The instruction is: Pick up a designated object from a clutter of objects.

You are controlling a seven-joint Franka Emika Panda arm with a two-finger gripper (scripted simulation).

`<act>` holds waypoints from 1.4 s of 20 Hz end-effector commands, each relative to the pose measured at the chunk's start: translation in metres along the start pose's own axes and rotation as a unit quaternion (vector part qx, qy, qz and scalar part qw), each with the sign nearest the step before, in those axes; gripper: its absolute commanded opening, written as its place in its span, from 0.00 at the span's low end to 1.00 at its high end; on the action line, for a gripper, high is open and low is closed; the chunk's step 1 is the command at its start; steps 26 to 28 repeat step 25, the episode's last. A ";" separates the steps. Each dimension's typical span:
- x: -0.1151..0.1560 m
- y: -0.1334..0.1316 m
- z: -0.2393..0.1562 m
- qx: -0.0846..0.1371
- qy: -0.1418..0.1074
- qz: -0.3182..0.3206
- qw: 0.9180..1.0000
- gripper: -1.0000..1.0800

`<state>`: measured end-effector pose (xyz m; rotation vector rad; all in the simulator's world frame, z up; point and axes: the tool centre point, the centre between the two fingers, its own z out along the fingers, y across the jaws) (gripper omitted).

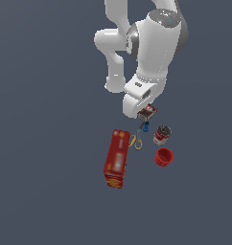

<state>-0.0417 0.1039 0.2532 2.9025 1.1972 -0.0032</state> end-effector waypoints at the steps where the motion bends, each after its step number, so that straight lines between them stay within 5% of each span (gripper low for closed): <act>1: 0.020 -0.016 -0.019 0.000 0.000 0.001 1.000 0.00; 14: 0.099 -0.071 -0.089 0.000 0.001 0.002 1.000 0.00; 28: 0.115 -0.081 -0.102 0.000 0.001 0.002 1.000 0.00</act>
